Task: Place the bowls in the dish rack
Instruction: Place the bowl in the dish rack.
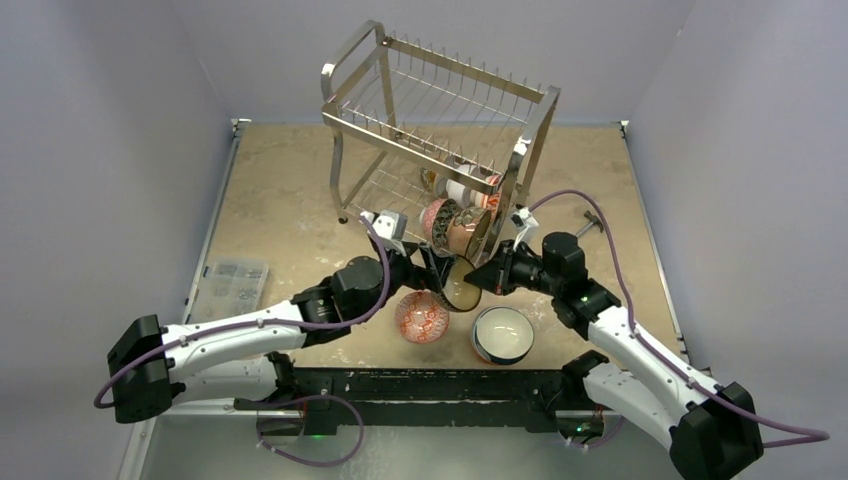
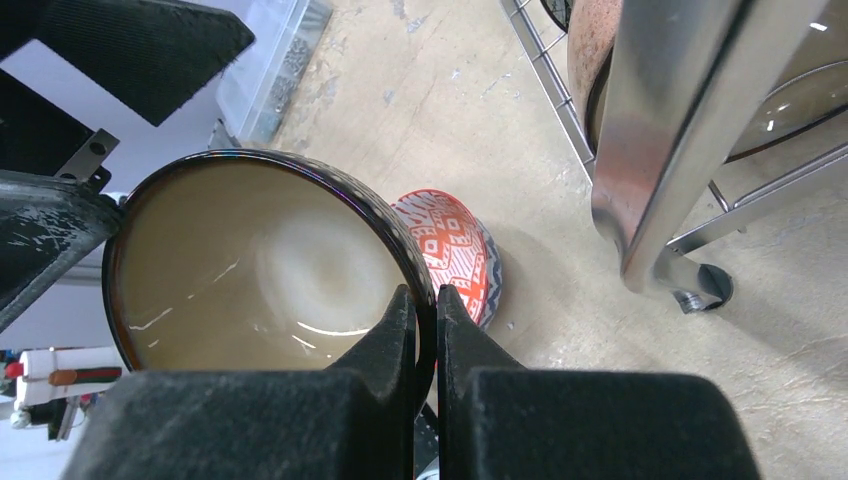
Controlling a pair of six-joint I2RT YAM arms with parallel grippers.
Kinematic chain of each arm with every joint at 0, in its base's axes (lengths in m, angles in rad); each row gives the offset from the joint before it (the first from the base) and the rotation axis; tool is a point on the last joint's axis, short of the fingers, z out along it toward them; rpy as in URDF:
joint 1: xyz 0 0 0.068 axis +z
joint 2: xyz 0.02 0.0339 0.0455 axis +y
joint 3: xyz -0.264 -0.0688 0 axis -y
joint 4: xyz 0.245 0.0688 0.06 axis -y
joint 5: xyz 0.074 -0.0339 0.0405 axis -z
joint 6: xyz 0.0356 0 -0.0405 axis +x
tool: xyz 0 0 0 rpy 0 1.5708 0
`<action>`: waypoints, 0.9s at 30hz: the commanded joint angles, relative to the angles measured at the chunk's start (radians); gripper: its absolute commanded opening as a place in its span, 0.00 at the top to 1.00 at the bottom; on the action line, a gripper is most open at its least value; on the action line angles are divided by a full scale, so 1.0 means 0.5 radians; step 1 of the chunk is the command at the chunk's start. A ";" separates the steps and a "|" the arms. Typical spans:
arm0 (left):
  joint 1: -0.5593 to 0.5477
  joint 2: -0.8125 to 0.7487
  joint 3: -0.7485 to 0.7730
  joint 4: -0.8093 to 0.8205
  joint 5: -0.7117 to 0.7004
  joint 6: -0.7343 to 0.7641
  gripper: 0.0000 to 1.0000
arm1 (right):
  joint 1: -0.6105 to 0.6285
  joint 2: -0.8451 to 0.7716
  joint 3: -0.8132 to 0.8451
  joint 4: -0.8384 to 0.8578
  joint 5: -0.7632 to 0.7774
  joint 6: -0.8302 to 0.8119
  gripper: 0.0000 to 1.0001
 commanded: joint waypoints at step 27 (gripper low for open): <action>0.414 0.322 -0.111 0.259 1.724 -1.338 0.37 | -0.008 -0.096 0.075 0.063 -0.003 0.007 1.00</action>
